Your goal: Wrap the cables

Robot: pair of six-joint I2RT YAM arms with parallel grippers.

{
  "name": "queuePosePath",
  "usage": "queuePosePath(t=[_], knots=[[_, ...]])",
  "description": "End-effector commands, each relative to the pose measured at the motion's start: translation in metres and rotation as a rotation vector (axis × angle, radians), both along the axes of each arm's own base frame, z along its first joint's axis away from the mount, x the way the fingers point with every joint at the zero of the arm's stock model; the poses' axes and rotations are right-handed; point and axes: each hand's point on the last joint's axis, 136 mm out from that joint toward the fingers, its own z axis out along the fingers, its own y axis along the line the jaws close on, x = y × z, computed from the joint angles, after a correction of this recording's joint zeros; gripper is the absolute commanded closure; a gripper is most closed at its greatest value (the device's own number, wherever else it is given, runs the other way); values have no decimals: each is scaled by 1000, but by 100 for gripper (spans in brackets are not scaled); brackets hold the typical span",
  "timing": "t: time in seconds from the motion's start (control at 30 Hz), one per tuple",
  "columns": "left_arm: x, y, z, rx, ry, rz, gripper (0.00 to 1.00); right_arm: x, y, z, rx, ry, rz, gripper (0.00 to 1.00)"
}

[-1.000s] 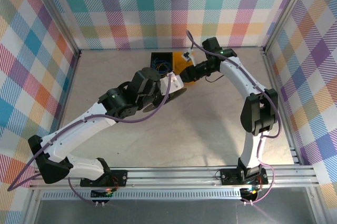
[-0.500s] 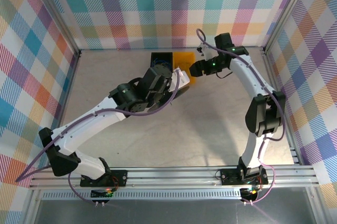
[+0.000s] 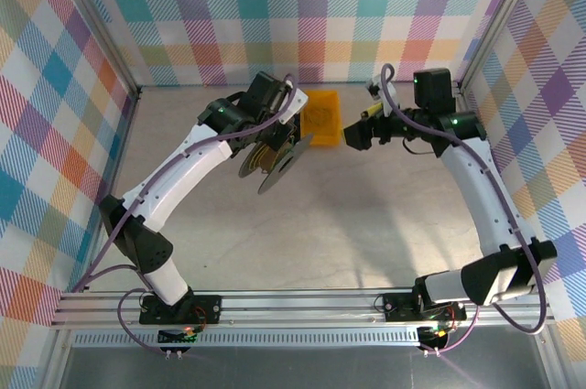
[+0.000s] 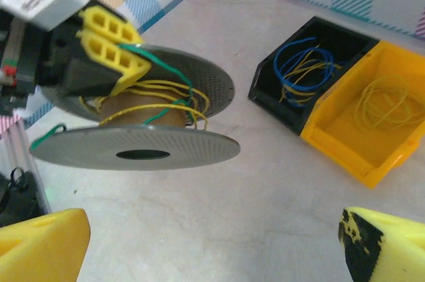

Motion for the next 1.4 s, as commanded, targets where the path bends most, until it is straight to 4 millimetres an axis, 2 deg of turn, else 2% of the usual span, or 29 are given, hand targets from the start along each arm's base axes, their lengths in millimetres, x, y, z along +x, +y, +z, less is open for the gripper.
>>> queuePosePath(t=[0.0, 0.13, 0.3, 0.5, 0.7, 0.83, 1.17, 1.27, 1.37], knots=[[-25, -28, 26, -187, 54, -142, 100, -19, 9, -4, 44, -39, 122, 4], [-34, -33, 26, -209, 87, -220, 100, -34, 12, -13, 61, -97, 185, 4], [-45, -38, 24, -217, 111, -284, 100, -52, 16, -12, 105, -186, 269, 4], [-46, -41, 24, -229, 112, -308, 100, -80, 28, -11, 164, -245, 425, 7], [-54, -45, 31, -267, 106, -348, 100, -73, 35, -25, 99, -244, 424, 6], [-60, -46, 34, -274, 99, -382, 100, -71, 40, -28, 93, -247, 444, 7], [-70, -49, 41, -304, 83, -447, 100, -86, 58, -41, 76, -223, 550, 9], [-69, -50, 42, -307, 77, -448, 100, -89, 62, -46, 77, -204, 569, 15], [-67, -52, 44, -311, 71, -449, 100, -91, 64, -49, 86, -182, 582, 30]])
